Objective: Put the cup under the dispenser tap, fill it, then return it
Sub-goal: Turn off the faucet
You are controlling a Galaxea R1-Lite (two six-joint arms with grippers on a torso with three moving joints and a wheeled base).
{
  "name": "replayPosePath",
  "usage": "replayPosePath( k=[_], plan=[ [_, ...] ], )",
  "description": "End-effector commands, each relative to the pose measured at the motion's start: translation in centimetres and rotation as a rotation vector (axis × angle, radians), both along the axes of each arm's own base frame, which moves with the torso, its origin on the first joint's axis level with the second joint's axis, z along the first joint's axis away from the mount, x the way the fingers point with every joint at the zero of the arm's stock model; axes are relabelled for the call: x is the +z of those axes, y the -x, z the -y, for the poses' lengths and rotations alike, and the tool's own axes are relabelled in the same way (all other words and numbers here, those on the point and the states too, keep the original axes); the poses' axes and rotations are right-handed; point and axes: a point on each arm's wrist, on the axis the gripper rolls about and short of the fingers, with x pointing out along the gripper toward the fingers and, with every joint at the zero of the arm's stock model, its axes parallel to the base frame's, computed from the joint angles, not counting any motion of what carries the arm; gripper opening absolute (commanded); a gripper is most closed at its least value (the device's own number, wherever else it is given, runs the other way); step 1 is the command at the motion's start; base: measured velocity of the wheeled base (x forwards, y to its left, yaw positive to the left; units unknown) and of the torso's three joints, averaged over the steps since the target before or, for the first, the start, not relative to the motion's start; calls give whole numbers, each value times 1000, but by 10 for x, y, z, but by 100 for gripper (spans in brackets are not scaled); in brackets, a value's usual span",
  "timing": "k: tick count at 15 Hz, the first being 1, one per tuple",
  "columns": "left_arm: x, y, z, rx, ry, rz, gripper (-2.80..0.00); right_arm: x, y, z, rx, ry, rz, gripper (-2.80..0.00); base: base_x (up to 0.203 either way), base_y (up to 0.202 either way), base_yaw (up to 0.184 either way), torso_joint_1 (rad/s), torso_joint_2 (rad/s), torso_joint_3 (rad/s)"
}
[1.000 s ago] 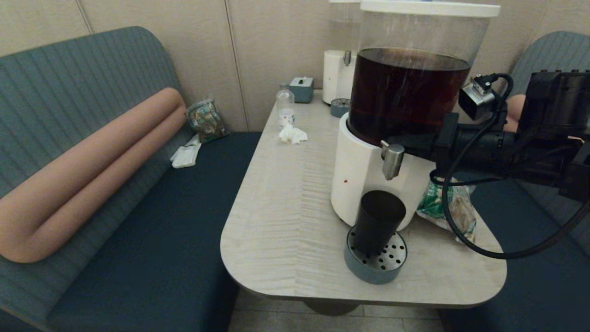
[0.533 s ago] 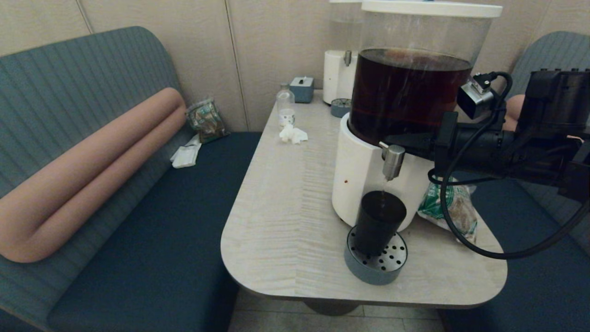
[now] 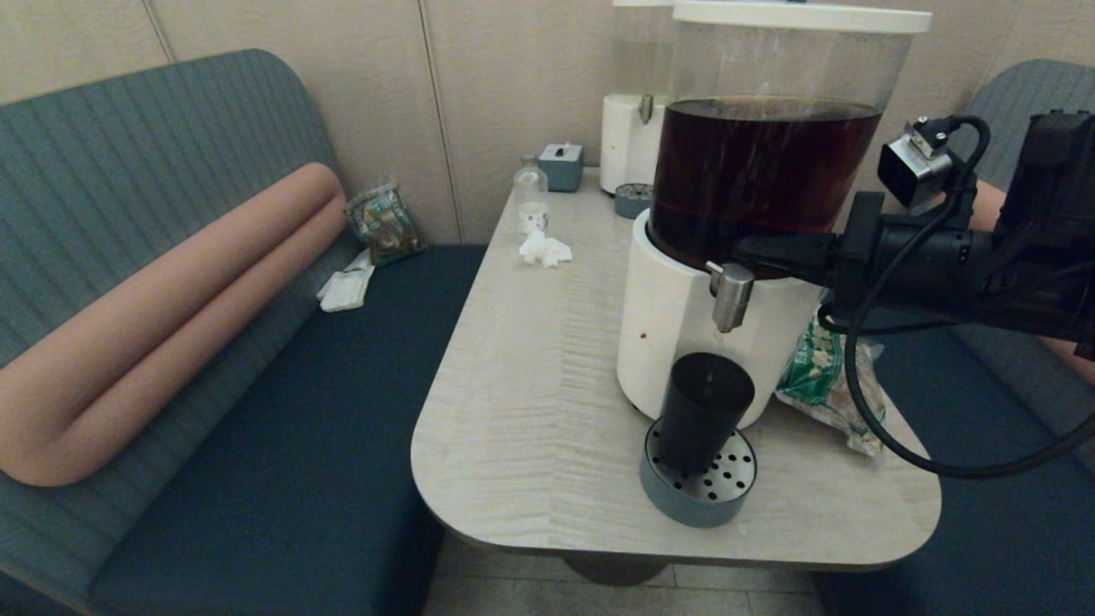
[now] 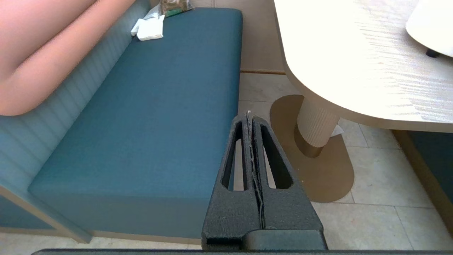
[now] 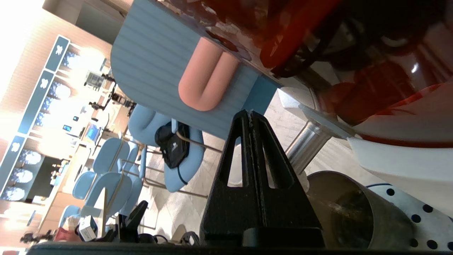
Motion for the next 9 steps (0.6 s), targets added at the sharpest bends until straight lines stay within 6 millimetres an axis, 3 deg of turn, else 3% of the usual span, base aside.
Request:
replayPosePath(
  k=[1,9],
  plan=[
    [0,0,0,0,1,-1,-280,10,9,3,-2,-12,30,-280,0,0,0,0,0,0],
    [0,0,0,0,1,1,-280,15,29,16,-31,-15,44,-280,0,0,0,0,0,0]
  ],
)
